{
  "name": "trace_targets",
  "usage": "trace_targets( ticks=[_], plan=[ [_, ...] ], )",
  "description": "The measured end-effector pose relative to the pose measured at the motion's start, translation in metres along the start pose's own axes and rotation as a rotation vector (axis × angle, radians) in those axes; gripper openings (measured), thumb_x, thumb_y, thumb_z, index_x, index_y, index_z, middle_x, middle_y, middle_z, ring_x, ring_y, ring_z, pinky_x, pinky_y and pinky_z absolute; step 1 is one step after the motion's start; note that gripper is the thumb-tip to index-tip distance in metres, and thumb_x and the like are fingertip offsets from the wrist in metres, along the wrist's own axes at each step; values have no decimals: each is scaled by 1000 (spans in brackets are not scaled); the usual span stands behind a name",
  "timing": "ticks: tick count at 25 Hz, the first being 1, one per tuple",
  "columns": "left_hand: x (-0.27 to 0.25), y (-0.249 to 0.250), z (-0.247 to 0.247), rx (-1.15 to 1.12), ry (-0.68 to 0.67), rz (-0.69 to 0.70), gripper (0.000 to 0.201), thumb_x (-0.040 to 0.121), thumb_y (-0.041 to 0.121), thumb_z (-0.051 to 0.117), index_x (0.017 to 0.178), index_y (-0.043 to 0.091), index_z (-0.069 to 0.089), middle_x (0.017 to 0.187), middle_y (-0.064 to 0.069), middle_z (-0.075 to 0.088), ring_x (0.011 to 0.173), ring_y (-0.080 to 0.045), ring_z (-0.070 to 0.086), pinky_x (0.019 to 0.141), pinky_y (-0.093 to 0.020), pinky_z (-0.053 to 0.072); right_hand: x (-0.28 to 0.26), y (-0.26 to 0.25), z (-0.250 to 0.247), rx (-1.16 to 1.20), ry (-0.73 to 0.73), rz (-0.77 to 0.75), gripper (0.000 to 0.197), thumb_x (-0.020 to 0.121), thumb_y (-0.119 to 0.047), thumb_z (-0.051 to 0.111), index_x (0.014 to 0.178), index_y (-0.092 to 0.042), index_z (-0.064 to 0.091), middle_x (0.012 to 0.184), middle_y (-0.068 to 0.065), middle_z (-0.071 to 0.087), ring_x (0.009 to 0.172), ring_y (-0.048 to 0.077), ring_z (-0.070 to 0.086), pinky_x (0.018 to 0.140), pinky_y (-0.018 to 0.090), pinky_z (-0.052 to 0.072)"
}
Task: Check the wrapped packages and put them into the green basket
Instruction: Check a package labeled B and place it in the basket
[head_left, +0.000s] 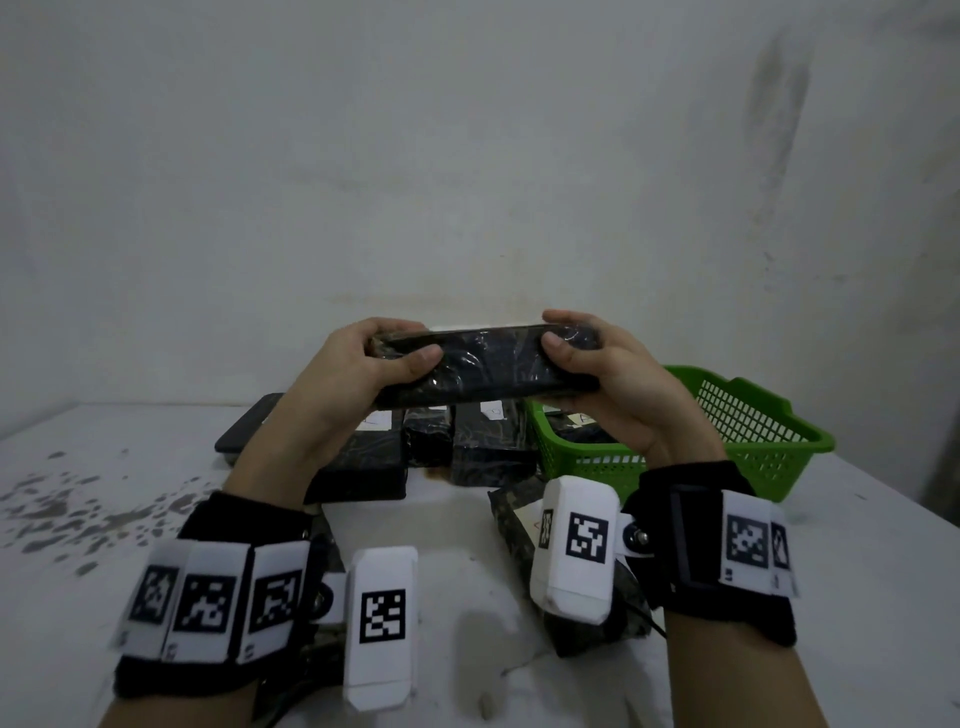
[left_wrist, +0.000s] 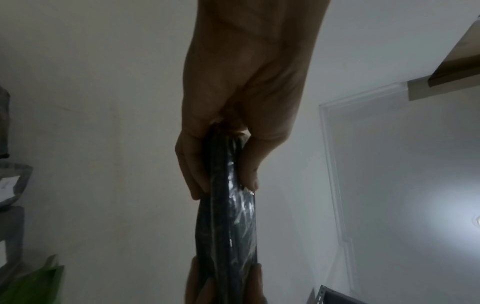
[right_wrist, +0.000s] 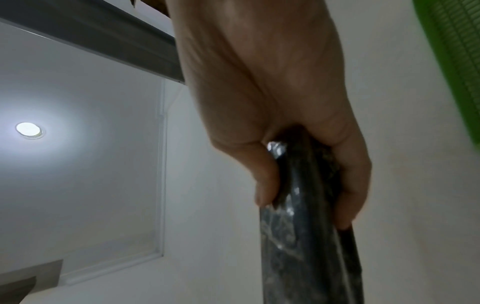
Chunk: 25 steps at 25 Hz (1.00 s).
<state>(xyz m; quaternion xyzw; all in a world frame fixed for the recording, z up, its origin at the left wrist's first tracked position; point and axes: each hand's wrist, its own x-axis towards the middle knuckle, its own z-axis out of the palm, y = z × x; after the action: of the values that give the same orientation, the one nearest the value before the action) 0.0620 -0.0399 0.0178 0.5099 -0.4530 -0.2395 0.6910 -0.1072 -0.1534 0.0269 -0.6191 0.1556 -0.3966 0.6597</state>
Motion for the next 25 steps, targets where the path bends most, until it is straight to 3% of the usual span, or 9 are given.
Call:
trace_targets(
  ticks=[2,4,9,12,14,16,19,22,25],
  plan=[
    [1,-3,0,56,36,24,25,68,6,69,89,16,60,90,-6,63,83,-21,62,80,-32,52,0,-2,1,-65,54,-33,35,88,3,54,119,-12,49,94,3,58,74,15,61,49,23,53],
    [2,-5,3,94,67,42,23,76,-2,65,88,18,59,89,-5,63,87,-25,61,84,-38,50,0,-2,2,-97,95,-66,39,86,5,56,121,-11,49,91,2,60,71,14,62,50,23,54],
    [3,-6,3,122,99,61,24,80,-1,64,89,20,57,89,-4,62,89,-26,61,87,-39,50,2,1,4,-144,139,-92,34,83,5,60,110,-13,53,85,0,63,69,13,64,55,24,56],
    [2,-5,6,88,107,66,34,80,3,66,105,18,49,92,-1,57,85,-20,60,89,-39,49,2,1,4,-124,114,-89,37,84,2,60,118,-12,51,92,0,61,80,16,63,67,30,58],
    [2,-3,8,28,117,48,53,71,8,72,113,17,40,93,-1,53,83,-18,58,87,-38,49,2,0,2,-66,87,-84,37,84,3,58,117,-13,50,97,1,58,87,19,61,69,32,57],
    [1,0,7,-15,112,39,49,64,14,67,108,16,46,94,-2,55,83,-18,59,83,-38,51,3,-2,0,6,55,-84,37,80,6,57,110,-15,52,99,3,56,87,20,59,70,35,55],
    [-4,3,7,-61,40,37,25,83,5,61,100,21,55,97,-2,57,87,-21,62,74,-40,59,5,-3,-2,37,40,-102,40,73,3,55,108,-17,52,95,4,55,84,19,56,73,38,50],
    [-3,1,8,-42,47,51,24,86,0,55,105,15,53,94,-3,58,81,-17,63,60,-33,60,4,-1,-2,-25,53,-124,39,83,9,48,114,-15,49,91,3,59,75,16,58,68,32,51],
    [-1,-1,10,28,73,86,27,87,0,55,109,14,49,93,-2,58,80,-14,63,60,-30,59,5,2,0,-42,78,-126,40,83,9,48,114,-15,49,92,2,59,74,15,59,69,33,52]
  ],
)
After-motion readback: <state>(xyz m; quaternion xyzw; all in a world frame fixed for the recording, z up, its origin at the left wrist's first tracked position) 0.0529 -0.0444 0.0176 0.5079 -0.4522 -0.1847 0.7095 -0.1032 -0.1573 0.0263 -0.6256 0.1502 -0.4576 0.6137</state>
